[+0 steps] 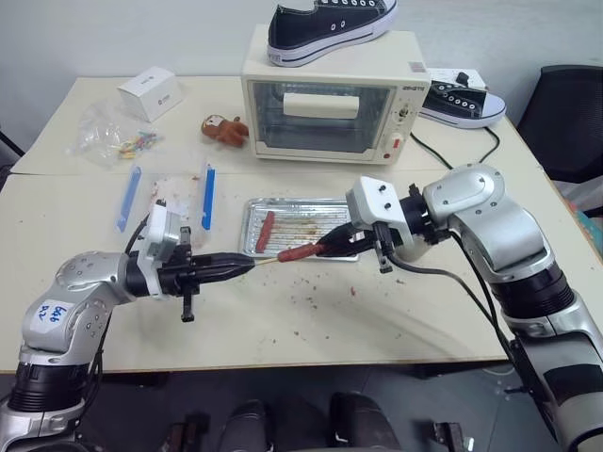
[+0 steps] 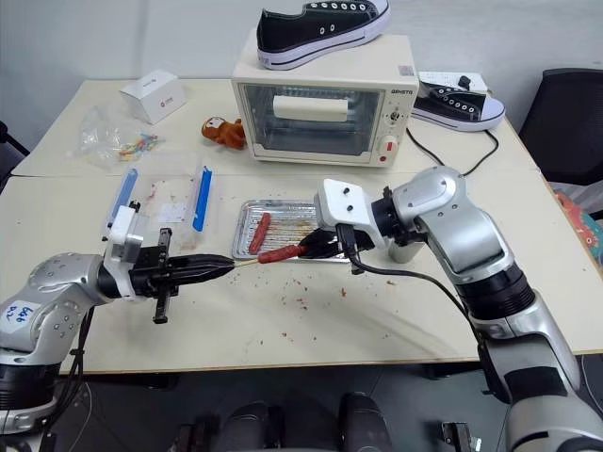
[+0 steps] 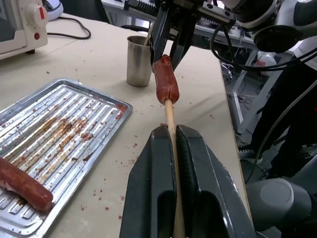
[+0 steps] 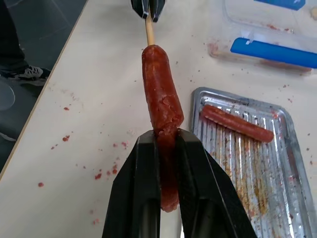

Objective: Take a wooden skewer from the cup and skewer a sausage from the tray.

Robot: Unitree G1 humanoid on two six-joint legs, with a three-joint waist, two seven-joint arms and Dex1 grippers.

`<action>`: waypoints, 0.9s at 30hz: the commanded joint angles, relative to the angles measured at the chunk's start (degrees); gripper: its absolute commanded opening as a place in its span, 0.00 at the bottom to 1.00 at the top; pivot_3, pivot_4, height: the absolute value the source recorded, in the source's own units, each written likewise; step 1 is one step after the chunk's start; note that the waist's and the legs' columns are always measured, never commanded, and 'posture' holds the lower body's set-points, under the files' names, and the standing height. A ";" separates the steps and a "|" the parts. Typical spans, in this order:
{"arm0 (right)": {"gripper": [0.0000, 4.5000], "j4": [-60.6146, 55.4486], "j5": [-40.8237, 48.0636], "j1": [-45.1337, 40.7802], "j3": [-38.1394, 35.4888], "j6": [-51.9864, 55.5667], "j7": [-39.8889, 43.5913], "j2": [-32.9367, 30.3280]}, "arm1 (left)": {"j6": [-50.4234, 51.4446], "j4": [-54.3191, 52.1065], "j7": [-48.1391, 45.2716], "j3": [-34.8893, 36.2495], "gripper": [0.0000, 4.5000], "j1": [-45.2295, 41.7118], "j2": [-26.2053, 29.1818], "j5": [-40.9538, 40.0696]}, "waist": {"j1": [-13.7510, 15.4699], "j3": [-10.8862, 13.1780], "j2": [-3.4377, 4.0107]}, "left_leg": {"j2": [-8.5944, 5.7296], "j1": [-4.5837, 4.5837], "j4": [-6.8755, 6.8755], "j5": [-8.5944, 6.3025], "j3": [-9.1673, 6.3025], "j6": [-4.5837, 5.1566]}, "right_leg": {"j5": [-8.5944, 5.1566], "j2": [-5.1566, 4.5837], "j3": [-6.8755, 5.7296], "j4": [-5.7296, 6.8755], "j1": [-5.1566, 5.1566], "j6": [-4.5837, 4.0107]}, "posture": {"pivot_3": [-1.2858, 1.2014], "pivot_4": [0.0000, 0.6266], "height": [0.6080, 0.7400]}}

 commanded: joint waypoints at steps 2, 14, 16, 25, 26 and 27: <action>0.10 -1.43 0.85 -1.87 0.86 -0.30 0.53 1.75 | -1.13 -0.16 -0.15 -1.17 0.00 -1.03 -0.99 0.44 | -0.04 0.00 0.00 | 0.00 0.00 0.00 0.00 0.00 0.00 | 0.00 0.01 -0.01 0.00 0.00 0.00 | 0.52 0.24 1.00; 0.24 -0.95 3.07 -1.14 -1.24 3.41 0.61 1.05 | -1.88 -0.54 0.15 0.62 0.00 1.03 -1.48 0.13 | -0.04 0.00 0.00 | 0.01 0.00 0.01 0.00 0.00 0.00 | 0.00 0.00 0.00 0.02 -0.01 0.00 | 0.52 0.24 1.00; 0.41 -0.67 3.69 -0.95 -1.97 2.92 1.16 0.05 | -2.18 -0.65 0.32 1.35 0.00 1.86 -1.44 0.02 | -0.04 0.00 0.00 | 0.01 0.00 0.01 0.00 0.00 0.00 | 0.00 0.00 0.00 0.02 -0.01 0.00 | 0.52 0.24 1.00; 0.99 -0.66 9.44 2.99 -10.74 -5.76 1.09 0.06 | -2.12 -3.41 4.54 8.30 0.00 8.33 -2.50 -2.70 | -0.03 0.00 0.00 | 0.09 0.00 0.01 0.00 -0.02 0.00 | 0.00 -0.03 0.00 0.01 0.00 0.00 | 0.52 0.24 1.00; 0.99 -0.96 10.22 3.66 -11.83 -6.57 0.55 0.37 | -1.88 -3.95 5.31 9.19 0.00 9.04 -2.74 -3.21 | -0.02 0.00 -0.01 | 0.13 0.00 0.00 0.00 -0.02 0.00 | 0.00 -0.03 0.00 0.01 0.00 0.00 | 0.52 0.24 1.00; 0.99 -2.20 11.40 5.46 -13.88 -7.27 -0.91 0.79 | -1.60 -4.60 7.18 11.03 0.00 10.18 -3.49 -4.06 | -0.02 0.00 -0.01 | 0.19 0.00 0.00 0.00 -0.04 0.00 | 0.00 -0.03 0.00 0.02 0.01 0.00 | 0.52 0.24 1.00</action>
